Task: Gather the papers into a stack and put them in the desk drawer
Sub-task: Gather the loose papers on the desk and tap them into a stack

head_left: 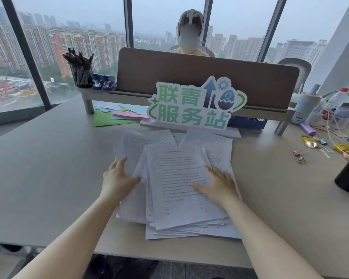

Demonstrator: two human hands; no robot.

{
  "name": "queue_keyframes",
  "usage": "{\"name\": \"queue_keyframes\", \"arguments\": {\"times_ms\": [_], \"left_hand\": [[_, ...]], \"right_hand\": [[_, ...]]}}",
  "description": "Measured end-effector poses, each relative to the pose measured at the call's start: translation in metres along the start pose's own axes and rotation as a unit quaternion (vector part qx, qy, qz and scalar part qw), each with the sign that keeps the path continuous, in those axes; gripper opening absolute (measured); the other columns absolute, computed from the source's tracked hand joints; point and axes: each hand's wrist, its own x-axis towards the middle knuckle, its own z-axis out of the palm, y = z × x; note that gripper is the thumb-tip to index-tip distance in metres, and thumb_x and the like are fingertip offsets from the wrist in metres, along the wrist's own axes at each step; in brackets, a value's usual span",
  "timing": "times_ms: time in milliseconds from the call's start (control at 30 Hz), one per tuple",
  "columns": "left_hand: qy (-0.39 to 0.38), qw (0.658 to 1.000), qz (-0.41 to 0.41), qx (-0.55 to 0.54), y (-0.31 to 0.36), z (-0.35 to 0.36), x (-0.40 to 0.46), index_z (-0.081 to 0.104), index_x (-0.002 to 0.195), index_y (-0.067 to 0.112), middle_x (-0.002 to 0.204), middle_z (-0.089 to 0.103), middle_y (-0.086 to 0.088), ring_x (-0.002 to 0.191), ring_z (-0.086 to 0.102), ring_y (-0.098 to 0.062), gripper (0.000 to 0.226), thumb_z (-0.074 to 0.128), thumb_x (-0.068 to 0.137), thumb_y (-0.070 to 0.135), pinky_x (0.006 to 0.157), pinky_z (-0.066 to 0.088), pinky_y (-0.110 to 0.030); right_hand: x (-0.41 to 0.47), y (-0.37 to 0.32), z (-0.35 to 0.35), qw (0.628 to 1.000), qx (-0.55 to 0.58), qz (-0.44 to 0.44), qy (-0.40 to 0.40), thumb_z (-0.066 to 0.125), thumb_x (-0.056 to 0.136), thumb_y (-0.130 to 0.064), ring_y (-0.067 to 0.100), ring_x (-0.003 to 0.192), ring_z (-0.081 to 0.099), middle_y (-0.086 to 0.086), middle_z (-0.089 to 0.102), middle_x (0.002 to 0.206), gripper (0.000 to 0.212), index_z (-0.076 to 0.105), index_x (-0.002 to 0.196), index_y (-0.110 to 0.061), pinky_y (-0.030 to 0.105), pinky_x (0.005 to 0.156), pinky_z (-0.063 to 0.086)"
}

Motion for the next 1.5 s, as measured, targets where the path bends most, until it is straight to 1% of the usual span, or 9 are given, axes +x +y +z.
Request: {"name": "queue_keyframes", "arguments": {"times_ms": [133, 267, 400, 467, 600, 767, 1000, 1167, 1500], "left_hand": [[0.024, 0.981, -0.105, -0.161, 0.011, -0.02, 0.005, 0.032, 0.146, 0.013, 0.131, 0.054, -0.014, 0.104, 0.055, -0.034, 0.079, 0.073, 0.079, 0.017, 0.08, 0.048, -0.04], [-0.03, 0.953, -0.178, -0.241, 0.013, -0.025, 0.015, 0.058, 0.118, -0.004, 0.09, 0.067, -0.014, 0.081, 0.067, -0.033, 0.053, 0.08, 0.073, 0.013, 0.076, 0.057, -0.043], [-0.071, 0.954, -0.182, -0.228, 0.017, -0.019, 0.016, 0.067, 0.099, -0.003, 0.073, 0.067, -0.014, 0.054, 0.06, -0.025, 0.037, 0.082, 0.071, 0.015, 0.047, 0.045, -0.026], [-0.089, 0.956, -0.173, -0.22, 0.02, -0.015, 0.017, 0.067, 0.097, -0.001, 0.079, 0.07, -0.015, 0.061, 0.065, -0.027, 0.034, 0.083, 0.07, 0.014, 0.05, 0.049, -0.027], [-0.1, 0.97, -0.138, -0.171, 0.025, 0.0, 0.021, 0.067, 0.08, 0.006, 0.092, 0.073, -0.016, 0.085, 0.07, -0.033, 0.024, 0.084, 0.064, 0.012, 0.085, 0.058, -0.044], [-0.103, 0.989, -0.08, -0.076, 0.048, 0.007, 0.017, 0.066, 0.099, 0.004, 0.092, 0.07, -0.013, 0.09, 0.067, -0.033, 0.047, 0.079, 0.057, 0.019, 0.084, 0.057, -0.043], [-0.114, 0.976, -0.113, -0.145, 0.044, 0.015, 0.019, 0.064, 0.106, 0.005, 0.1, 0.071, -0.016, 0.092, 0.069, -0.034, 0.055, 0.084, 0.055, 0.012, 0.086, 0.058, -0.047], [-0.109, 0.98, -0.104, -0.128, 0.043, 0.017, 0.014, 0.064, 0.101, 0.003, 0.095, 0.071, -0.016, 0.088, 0.069, -0.034, 0.05, 0.083, 0.055, 0.013, 0.084, 0.058, -0.048], [-0.111, 0.973, -0.106, -0.172, 0.044, 0.028, 0.01, 0.062, 0.101, 0.005, 0.1, 0.07, -0.016, 0.094, 0.067, -0.035, 0.044, 0.082, 0.061, 0.006, 0.087, 0.057, -0.047]], "right_hand": [[0.002, 0.007, -0.014, 0.992, 0.026, 0.106, 0.059, 0.053, 0.072, -0.084, 0.038, 0.145, 0.027, 0.018, 0.032, 0.159, 0.109, 0.016, 0.159, -0.028, 0.045, 0.114, 0.032], [0.009, 0.0, -0.029, 0.98, 0.09, 0.144, 0.107, 0.071, 0.076, -0.064, 0.039, 0.129, 0.046, 0.022, 0.048, 0.141, 0.1, 0.026, 0.154, -0.02, 0.04, 0.097, 0.04], [0.023, -0.007, -0.04, 0.95, 0.249, 0.164, 0.098, 0.081, 0.075, -0.027, 0.033, 0.1, 0.063, 0.015, 0.065, 0.116, 0.048, 0.058, 0.111, -0.006, 0.04, 0.084, 0.053], [0.025, -0.008, -0.041, 0.94, 0.29, 0.164, 0.07, 0.079, 0.079, -0.018, 0.029, 0.083, 0.063, 0.013, 0.069, 0.102, 0.027, 0.064, 0.095, -0.002, 0.038, 0.079, 0.055], [0.027, -0.012, -0.041, 0.933, 0.316, 0.165, 0.045, 0.077, 0.084, -0.017, 0.028, 0.086, 0.059, 0.008, 0.059, 0.089, 0.032, 0.052, 0.097, -0.001, 0.039, 0.087, 0.053], [0.029, -0.015, -0.04, 0.943, 0.281, 0.175, 0.038, 0.076, 0.081, -0.014, 0.028, 0.082, 0.059, 0.005, 0.057, 0.079, 0.034, 0.058, 0.107, -0.001, 0.034, 0.081, 0.052], [0.029, -0.027, -0.035, 0.946, 0.276, 0.167, 0.028, 0.068, 0.085, -0.006, 0.03, 0.092, 0.069, 0.016, 0.071, 0.106, 0.032, 0.064, 0.115, 0.002, 0.043, 0.094, 0.054], [0.029, -0.033, -0.029, 0.964, 0.227, 0.133, 0.048, 0.06, 0.08, -0.007, 0.026, 0.074, 0.061, 0.009, 0.065, 0.086, 0.02, 0.068, 0.099, -0.004, 0.029, 0.064, 0.045], [0.026, -0.021, -0.038, 0.953, 0.256, 0.16, 0.024, 0.057, 0.087, 0.001, 0.022, 0.073, 0.05, 0.003, 0.045, 0.07, 0.026, 0.059, 0.113, 0.002, 0.03, 0.065, 0.039]]}}
